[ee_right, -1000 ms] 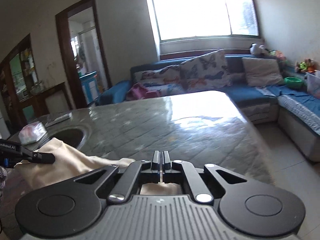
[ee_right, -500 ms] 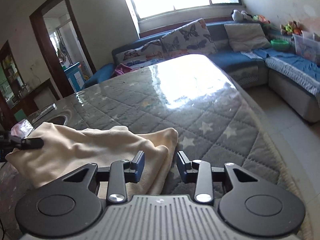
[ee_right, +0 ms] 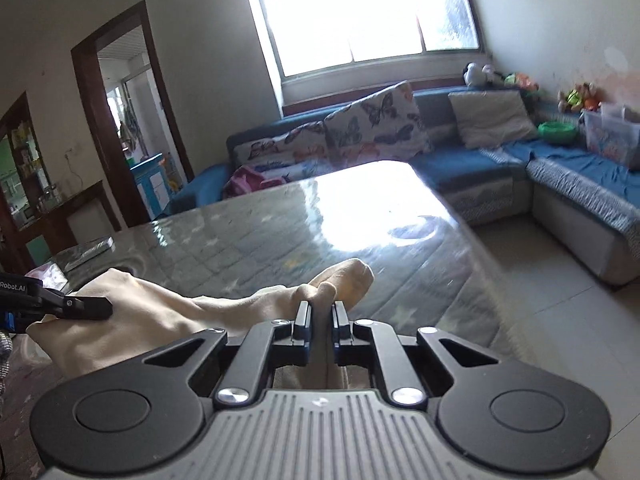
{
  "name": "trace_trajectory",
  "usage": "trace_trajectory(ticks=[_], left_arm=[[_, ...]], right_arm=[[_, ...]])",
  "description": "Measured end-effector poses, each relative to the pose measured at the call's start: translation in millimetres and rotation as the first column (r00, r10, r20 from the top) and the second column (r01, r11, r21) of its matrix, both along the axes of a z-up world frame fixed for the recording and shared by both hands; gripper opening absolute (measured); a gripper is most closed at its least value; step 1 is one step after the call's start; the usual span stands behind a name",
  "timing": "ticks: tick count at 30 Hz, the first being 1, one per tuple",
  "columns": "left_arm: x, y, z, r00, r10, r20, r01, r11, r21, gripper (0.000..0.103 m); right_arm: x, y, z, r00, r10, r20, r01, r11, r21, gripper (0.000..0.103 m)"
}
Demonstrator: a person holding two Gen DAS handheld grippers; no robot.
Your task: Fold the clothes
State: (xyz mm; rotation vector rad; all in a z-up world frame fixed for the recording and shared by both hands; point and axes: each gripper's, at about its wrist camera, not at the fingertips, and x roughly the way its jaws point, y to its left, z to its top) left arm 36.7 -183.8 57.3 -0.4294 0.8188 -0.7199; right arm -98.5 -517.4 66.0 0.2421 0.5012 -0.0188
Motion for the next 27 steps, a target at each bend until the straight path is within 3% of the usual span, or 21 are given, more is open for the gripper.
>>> trace_trajectory(ticks=[2, 7, 13, 15, 21, 27], left_arm=[[3, -16, 4, 1.000, -0.024, 0.006, 0.024, 0.999, -0.021, 0.014], [4, -33, -13, 0.996, -0.071, -0.048, 0.072, 0.997, 0.021, 0.014], [5, -52, -35, 0.985, -0.123, -0.119, 0.132, 0.989, 0.072, 0.015], [6, -58, -42, 0.980, -0.139, -0.143, 0.152, 0.984, 0.087, 0.020], [9, -54, -32, 0.994, -0.093, -0.050, 0.102, 0.973, 0.207, 0.033], [12, -56, -23, 0.997, -0.058, 0.042, 0.045, 0.960, 0.276, 0.031]], right_arm=[[-1, -10, 10, 1.000, -0.027, 0.012, 0.028, 0.999, -0.037, 0.009], [-1, -38, 24, 0.995, -0.098, 0.001, 0.097, 0.989, -0.113, 0.009], [6, -57, -5, 0.976, -0.165, -0.144, 0.138, 0.974, -0.180, 0.010], [5, -56, -15, 0.969, -0.181, -0.166, 0.146, 0.968, -0.202, 0.011], [11, -52, -15, 0.981, -0.149, -0.127, 0.128, 0.979, -0.160, 0.017], [35, -50, -22, 0.987, -0.100, -0.128, 0.086, 0.990, -0.108, 0.018]])
